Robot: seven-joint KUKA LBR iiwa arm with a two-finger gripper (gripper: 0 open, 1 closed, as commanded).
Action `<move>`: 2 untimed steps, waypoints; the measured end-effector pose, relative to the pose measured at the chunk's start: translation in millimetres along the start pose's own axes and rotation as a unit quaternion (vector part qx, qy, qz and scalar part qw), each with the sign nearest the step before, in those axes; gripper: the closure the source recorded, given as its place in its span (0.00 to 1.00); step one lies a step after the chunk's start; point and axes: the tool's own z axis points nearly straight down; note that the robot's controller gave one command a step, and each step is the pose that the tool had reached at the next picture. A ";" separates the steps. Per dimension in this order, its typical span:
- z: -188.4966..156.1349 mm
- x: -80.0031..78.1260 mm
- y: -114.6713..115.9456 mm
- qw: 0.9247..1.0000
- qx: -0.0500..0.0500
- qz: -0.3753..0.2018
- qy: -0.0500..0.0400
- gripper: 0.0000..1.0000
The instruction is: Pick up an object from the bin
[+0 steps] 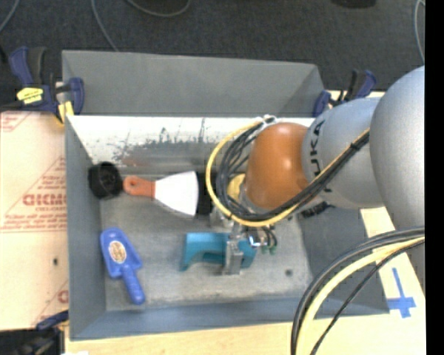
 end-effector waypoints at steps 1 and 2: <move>1.5 6.5 23.6 1.000 0.000 0.011 0.003 0.00; -0.2 -0.9 -1.0 1.000 0.000 0.000 -0.002 1.00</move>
Offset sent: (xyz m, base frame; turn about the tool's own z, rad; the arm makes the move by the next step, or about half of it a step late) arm 0.0000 0.0000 0.0000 0.0000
